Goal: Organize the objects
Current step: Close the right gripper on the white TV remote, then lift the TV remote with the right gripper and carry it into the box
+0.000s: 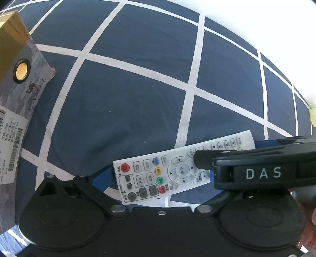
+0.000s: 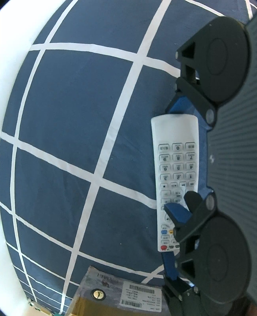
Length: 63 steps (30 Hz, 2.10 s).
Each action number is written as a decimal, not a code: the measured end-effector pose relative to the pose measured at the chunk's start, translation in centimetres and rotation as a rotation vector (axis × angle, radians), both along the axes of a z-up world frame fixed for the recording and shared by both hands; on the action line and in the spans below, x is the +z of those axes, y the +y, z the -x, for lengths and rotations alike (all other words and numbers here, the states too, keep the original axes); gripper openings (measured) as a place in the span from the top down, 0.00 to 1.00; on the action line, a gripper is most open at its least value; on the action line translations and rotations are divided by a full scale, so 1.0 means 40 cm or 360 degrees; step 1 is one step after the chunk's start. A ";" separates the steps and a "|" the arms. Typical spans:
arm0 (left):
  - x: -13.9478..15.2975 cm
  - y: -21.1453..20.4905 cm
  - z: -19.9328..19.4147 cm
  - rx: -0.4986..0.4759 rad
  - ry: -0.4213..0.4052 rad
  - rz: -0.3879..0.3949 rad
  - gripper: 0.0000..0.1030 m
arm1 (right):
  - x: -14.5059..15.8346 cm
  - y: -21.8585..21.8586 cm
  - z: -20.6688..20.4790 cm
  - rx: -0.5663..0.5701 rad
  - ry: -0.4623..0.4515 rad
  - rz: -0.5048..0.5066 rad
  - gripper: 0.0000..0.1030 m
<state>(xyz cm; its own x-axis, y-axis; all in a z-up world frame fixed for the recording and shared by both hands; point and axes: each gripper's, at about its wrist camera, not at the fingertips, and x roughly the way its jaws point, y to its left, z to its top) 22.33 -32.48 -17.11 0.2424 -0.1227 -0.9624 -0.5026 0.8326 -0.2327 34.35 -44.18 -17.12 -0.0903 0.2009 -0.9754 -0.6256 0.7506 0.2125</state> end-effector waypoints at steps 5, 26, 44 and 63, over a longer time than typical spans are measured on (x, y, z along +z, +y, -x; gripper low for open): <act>-0.002 0.001 -0.001 -0.0022 -0.0008 0.0003 0.01 | -0.005 0.008 0.009 -0.0038 -0.0006 0.0000 0.09; 0.184 -0.009 0.095 -0.0173 -0.0149 -0.0103 0.02 | 0.161 -0.028 0.120 -0.0181 -0.0154 -0.0144 0.09; 0.376 0.005 0.341 -0.0313 -0.0345 -0.0239 0.02 | 0.382 -0.053 0.400 -0.0343 -0.0372 -0.0302 0.09; 0.451 0.344 0.564 -0.0446 -0.0348 -0.0380 0.02 | 0.440 0.250 0.683 -0.0483 -0.0362 -0.0442 0.09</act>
